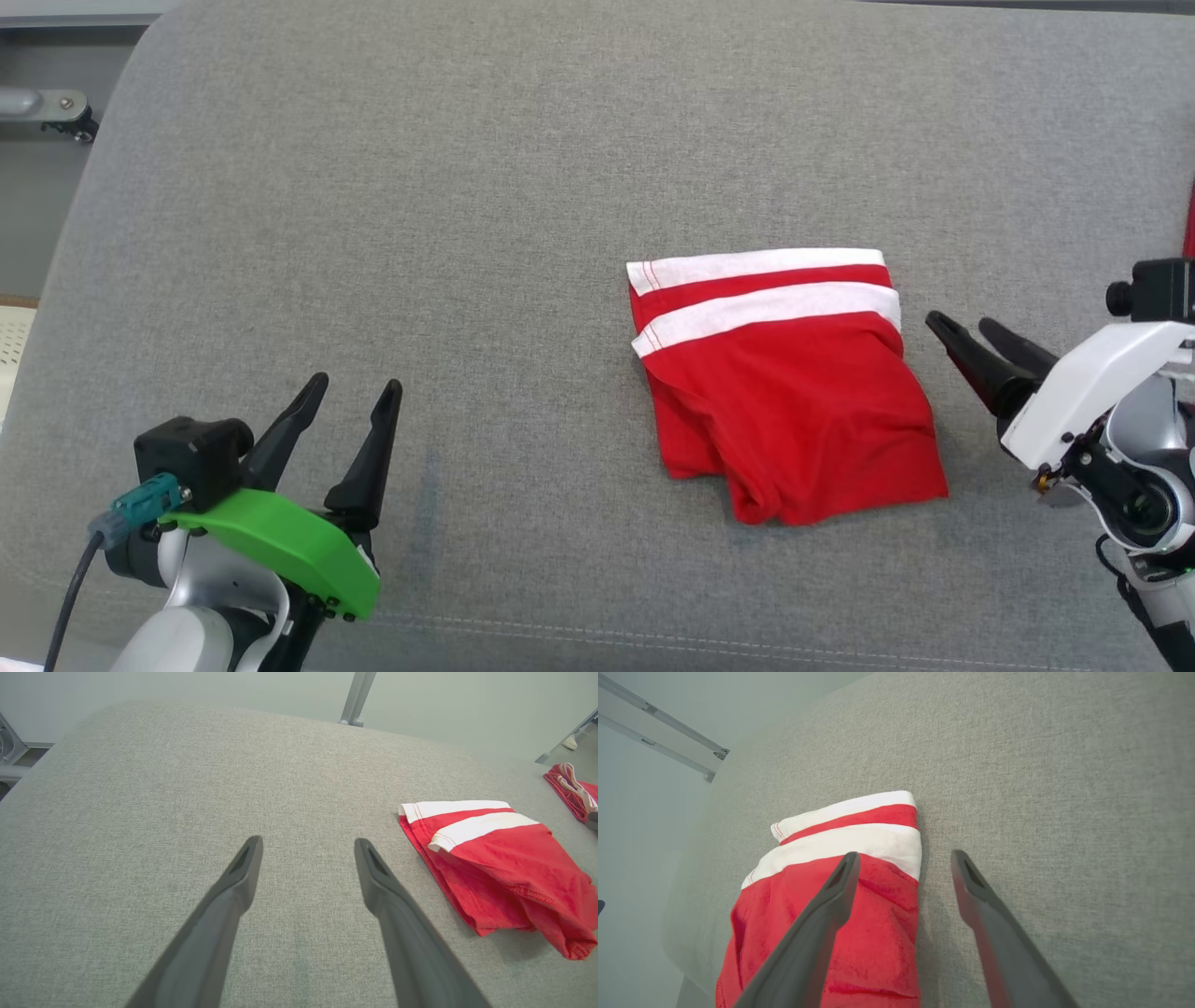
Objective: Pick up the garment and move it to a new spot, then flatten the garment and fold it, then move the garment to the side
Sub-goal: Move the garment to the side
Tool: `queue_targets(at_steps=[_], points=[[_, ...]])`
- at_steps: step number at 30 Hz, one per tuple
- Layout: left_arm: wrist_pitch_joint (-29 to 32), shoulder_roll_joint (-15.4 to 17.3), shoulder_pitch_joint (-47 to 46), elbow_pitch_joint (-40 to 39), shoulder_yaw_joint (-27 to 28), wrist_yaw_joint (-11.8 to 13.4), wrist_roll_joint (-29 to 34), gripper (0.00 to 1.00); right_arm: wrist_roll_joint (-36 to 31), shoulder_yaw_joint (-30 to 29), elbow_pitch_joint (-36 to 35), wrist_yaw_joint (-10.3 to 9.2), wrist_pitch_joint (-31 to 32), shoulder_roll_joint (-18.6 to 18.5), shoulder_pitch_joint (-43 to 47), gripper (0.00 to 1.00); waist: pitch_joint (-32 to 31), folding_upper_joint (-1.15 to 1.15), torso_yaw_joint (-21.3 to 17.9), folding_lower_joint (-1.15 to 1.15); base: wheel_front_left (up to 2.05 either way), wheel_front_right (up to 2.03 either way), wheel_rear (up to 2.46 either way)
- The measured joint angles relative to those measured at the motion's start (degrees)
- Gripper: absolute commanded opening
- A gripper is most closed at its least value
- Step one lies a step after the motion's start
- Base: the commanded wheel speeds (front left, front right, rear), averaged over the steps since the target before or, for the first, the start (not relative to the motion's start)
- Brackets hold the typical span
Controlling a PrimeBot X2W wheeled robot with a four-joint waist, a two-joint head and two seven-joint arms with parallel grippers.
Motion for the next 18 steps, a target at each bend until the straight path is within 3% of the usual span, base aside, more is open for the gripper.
queue_targets(at_steps=[5, 13, 18], points=[[0.09, -0.16, 0.19, -0.86, -0.15, 0.0, 0.3, 1.0, 5.42, -1.08, 1.75, 0.02, 0.08, 2.93, 1.88, 1.0, 0.36, 0.0, 0.97, 0.0, 0.0, 0.0, 0.0], [0.62, -0.26, 0.19, -2.24, -0.65, 0.0, 0.74, 1.0, 5.88, -1.49, 4.93, 0.23, 1.12, 1.88, 1.74, 1.0, 1.9, 0.0, 2.8, 0.0, 0.0, 0.0, 0.0], [0.63, -0.78, 0.15, -2.4, -0.75, 0.0, 0.79, 1.0, 6.42, -1.04, 6.66, 1.41, 2.79, 1.15, 1.49, 1.0, 2.61, 0.0, 4.02, 0.0, 0.0, 0.0, 0.0]])
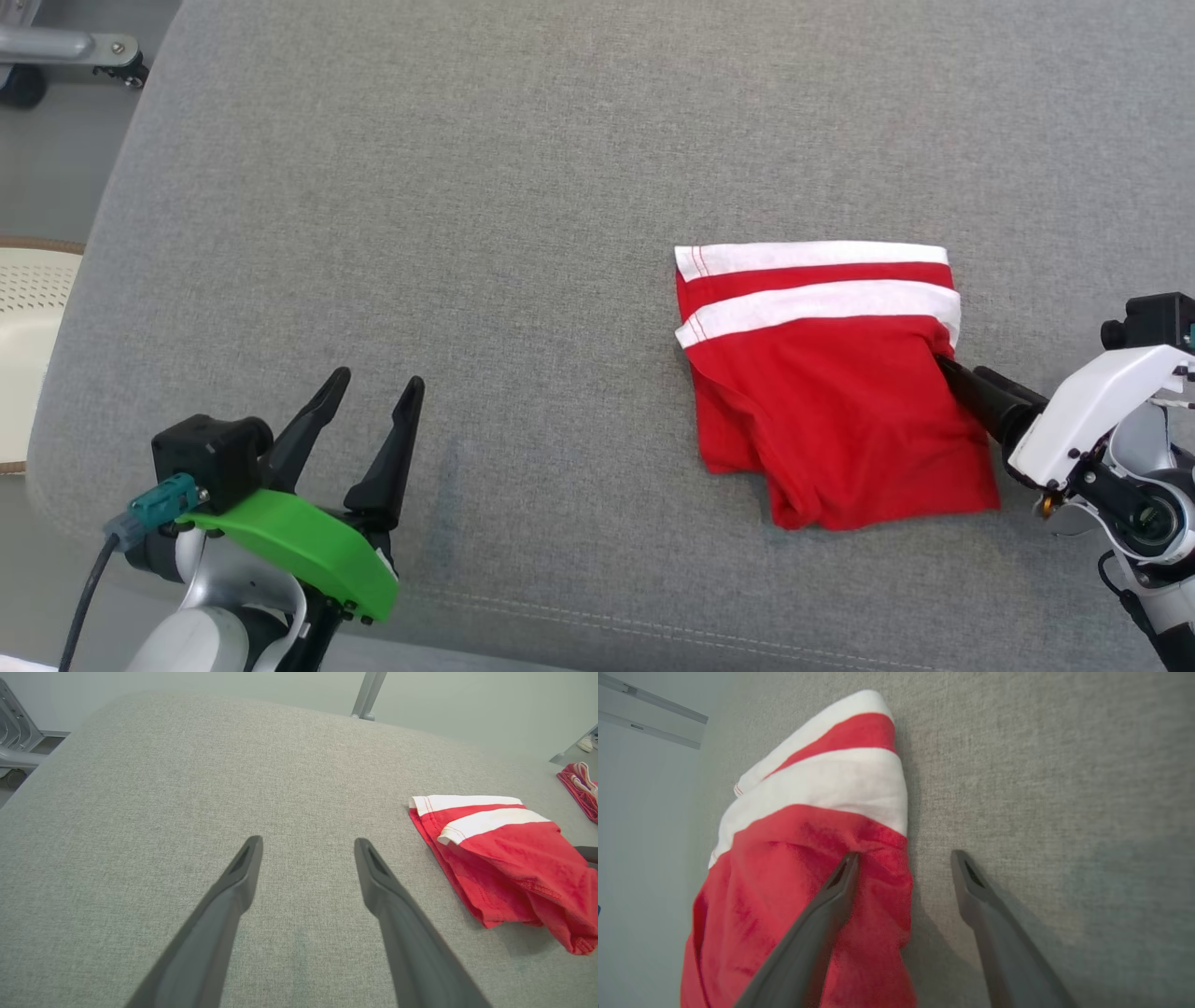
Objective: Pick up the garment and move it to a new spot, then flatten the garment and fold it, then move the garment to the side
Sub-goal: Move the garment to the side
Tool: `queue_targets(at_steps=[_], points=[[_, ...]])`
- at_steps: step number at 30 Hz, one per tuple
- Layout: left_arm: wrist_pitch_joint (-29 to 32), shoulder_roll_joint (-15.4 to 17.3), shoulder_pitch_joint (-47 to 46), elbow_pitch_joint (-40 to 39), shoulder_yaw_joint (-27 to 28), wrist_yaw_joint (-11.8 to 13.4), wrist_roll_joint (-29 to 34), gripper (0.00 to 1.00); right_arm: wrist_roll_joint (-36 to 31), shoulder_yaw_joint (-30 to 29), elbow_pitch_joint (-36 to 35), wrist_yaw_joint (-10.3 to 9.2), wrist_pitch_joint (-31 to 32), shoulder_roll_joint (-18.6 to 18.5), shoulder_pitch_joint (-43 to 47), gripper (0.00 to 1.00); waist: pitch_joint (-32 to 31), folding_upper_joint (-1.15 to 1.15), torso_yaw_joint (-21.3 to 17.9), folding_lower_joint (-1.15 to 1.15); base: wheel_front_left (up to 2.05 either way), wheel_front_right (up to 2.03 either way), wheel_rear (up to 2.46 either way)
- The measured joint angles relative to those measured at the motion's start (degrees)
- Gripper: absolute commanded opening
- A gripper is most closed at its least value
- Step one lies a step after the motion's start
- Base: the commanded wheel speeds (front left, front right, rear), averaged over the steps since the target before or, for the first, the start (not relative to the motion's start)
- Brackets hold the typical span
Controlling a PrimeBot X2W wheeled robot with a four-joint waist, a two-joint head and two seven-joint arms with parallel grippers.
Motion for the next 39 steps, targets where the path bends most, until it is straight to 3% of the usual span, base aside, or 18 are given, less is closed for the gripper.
queue_targets(at_steps=[6, 7, 8, 9, 15, 23, 31, 39], points=[[0.03, -0.26, -0.04, 0.05, -0.33, 0.0, 0.02, 1.0, 1.35, 0.37, 2.01, 0.9, 1.34, -0.15, -1.57, 1.0, 0.04, 0.0, 1.25, 0.0, 0.0, 0.0, 0.0], [0.03, -0.33, -0.04, 0.08, -0.36, 0.0, 0.03, 1.0, 1.36, 0.44, 2.31, 1.14, 1.52, -0.23, -1.85, 0.94, -0.03, 0.0, 1.43, 0.0, 0.0, 0.0, 0.0], [0.02, -0.45, -0.04, 0.1, -0.38, 0.0, 0.1, 1.0, 1.43, 0.44, 2.52, 1.44, 1.76, -0.23, -2.04, 0.39, -0.12, 0.0, 1.61, 0.0, 0.0, 0.0, 0.0], [0.02, -0.67, -0.04, 0.18, -0.4, 0.0, 0.19, 1.0, 2.19, 0.56, 2.83, 1.99, 2.08, -0.08, -2.35, 0.0, -0.36, 0.0, 1.93, 0.0, 0.0, 0.0, 0.0], [-0.12, -0.85, 0.11, 0.34, 1.3, 0.0, 0.37, 1.0, 2.46, 1.4, 2.71, 3.34, 4.01, -0.58, -4.75, 0.0, -1.12, 0.0, 1.99, 0.0, 0.0, 0.0, 0.0], [-0.6, -1.32, 0.41, -0.16, 1.83, 0.0, 0.79, 1.0, 1.24, -1.29, 1.48, 3.16, 5.9, -6.6, -9.38, 0.0, -0.51, 0.0, 0.71, 0.0, 0.0, 0.0, 0.0], [-0.84, -1.52, 0.54, -1.14, 2.6, 0.0, 0.98, 1.0, -1.09, -5.57, 0.45, 1.32, 8.16, -14.43, -12.56, 0.0, 1.07, 0.0, -1.17, 0.0, 0.0, 0.0, 0.0], [-1.02, -1.48, 0.52, -2.91, 2.86, 0.0, 1.54, 1.0, -0.57, -8.65, -1.36, 0.25, 10.44, -16.99, -15.49, 0.0, 2.65, 0.0, -3.98, 0.01, 0.0, 0.0, 0.0]])
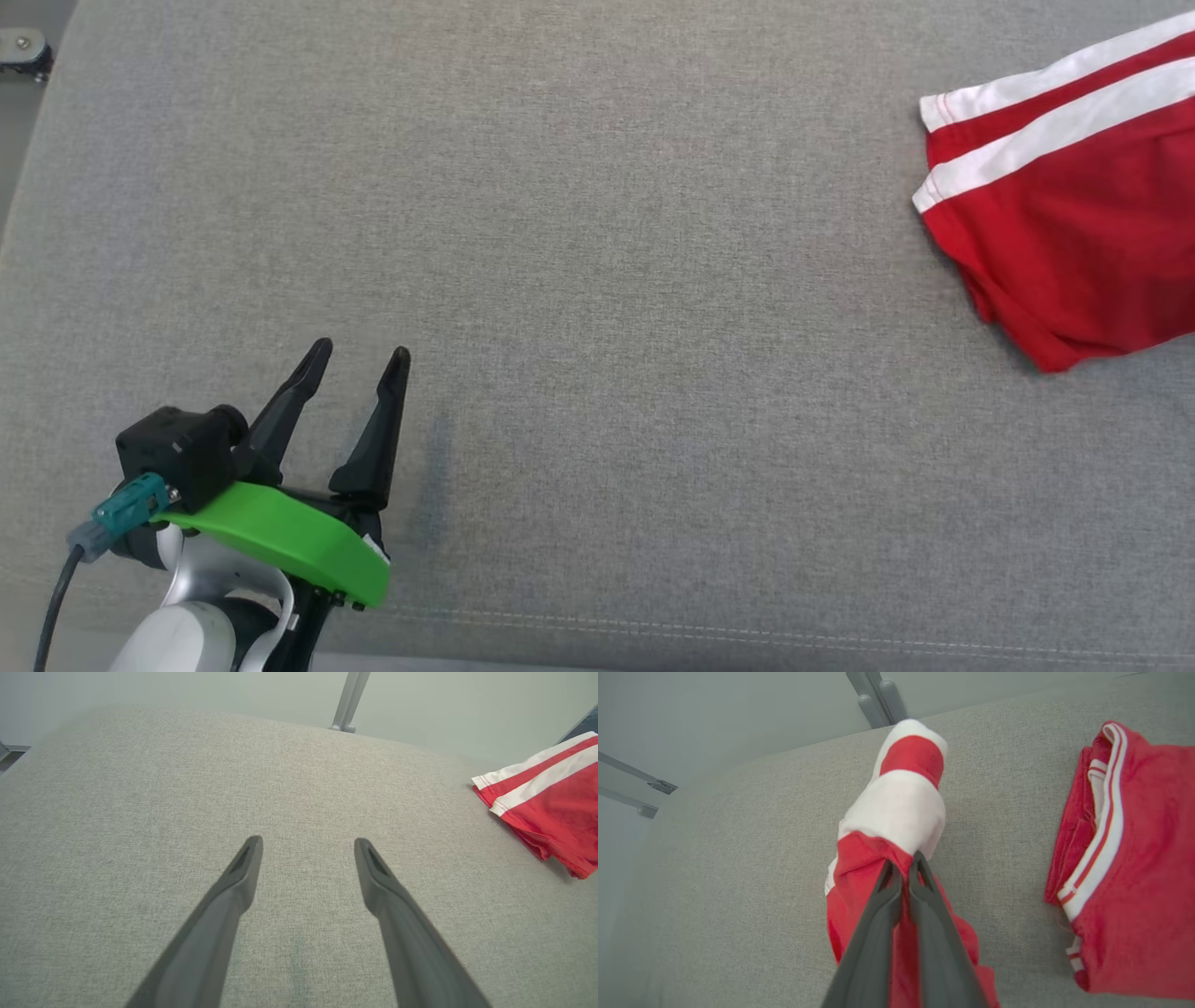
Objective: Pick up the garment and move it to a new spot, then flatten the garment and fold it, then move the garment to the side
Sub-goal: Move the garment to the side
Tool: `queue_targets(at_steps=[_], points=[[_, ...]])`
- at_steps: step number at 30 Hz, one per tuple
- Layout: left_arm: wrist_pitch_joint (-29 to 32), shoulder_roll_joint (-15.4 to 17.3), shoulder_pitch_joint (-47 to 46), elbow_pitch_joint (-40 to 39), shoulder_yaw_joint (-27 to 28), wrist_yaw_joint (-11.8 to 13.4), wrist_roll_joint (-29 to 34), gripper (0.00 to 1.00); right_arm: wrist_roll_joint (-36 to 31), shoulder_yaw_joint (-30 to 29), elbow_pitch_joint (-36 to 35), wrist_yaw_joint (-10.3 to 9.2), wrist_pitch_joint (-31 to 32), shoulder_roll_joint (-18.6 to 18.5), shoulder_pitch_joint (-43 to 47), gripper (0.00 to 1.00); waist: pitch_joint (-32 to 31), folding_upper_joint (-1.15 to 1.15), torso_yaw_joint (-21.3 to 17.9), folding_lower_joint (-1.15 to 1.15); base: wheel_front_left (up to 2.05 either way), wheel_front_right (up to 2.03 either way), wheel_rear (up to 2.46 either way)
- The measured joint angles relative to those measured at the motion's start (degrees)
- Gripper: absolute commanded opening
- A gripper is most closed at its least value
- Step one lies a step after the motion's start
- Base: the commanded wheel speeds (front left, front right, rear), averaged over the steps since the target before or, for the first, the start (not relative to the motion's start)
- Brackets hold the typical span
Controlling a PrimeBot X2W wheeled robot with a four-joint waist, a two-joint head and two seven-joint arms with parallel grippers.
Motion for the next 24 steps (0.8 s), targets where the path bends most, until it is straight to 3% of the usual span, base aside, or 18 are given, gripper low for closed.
queue_targets(at_steps=[11, 24], points=[[1.68, 0.02, -2.11, -2.58, -0.43, 0.0, 1.58, 1.0, 1.0, -6.04, 2.01, -1.14, -0.67, -2.2, -3.98, 0.0, 4.29, 0.0, -3.72, 0.0, 0.0, 0.0, 0.0], [3.54, 0.07, -4.11, -3.35, -0.71, 0.0, 2.58, 1.0, 0.4, -10.77, 6.59, -1.97, -3.91, -3.22, -8.19, 0.0, 8.87, 0.0, -5.33, 0.0, 0.0, 0.0, 0.0]])
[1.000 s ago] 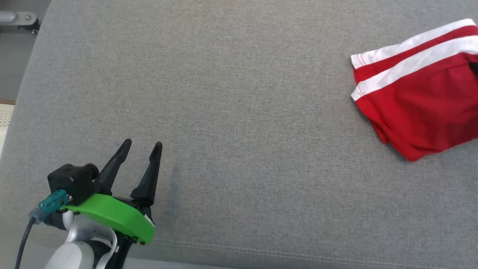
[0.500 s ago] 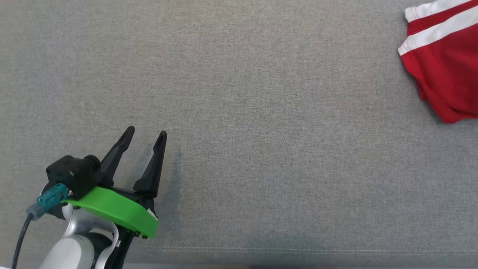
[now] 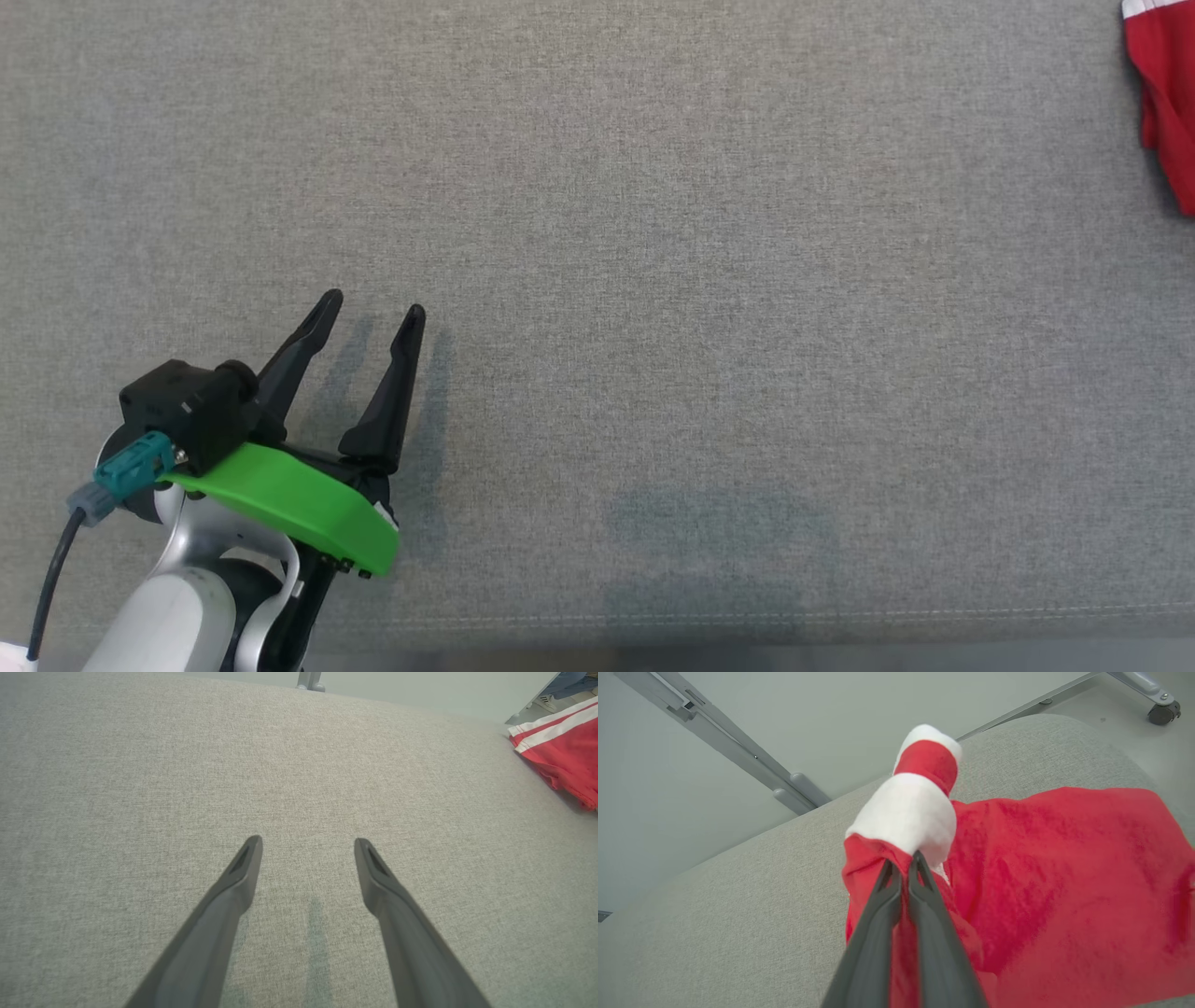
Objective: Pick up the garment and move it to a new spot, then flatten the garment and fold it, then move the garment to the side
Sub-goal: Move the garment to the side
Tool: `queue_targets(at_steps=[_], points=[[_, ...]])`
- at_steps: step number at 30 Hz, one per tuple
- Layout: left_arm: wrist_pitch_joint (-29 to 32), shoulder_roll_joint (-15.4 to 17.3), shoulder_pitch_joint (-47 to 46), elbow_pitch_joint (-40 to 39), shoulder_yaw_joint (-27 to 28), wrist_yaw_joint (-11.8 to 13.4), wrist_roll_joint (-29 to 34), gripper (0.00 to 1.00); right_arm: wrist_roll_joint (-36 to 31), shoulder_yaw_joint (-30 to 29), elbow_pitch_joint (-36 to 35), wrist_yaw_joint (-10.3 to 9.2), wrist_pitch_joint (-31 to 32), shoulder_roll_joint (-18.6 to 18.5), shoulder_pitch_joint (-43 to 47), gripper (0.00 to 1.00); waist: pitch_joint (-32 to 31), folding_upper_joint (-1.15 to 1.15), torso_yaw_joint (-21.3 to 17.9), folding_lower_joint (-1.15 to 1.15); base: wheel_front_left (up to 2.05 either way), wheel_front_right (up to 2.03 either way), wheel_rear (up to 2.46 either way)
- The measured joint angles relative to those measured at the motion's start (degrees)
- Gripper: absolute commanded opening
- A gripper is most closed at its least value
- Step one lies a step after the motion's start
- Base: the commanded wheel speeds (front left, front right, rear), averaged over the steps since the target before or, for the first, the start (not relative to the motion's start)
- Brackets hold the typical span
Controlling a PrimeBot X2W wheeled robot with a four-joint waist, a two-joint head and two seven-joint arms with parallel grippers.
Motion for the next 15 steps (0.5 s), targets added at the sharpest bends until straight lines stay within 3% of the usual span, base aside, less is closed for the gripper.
queue_targets(at_steps=[15], points=[[2.58, 0.25, -0.33, -0.87, 0.59, 0.0, 0.75, 1.0, -3.6, -1.89, 8.87, -0.52, -7.34, 1.66, -0.51, 0.0, 3.48, 0.0, -1.9, 0.0, 0.0, 0.0, 0.0]])
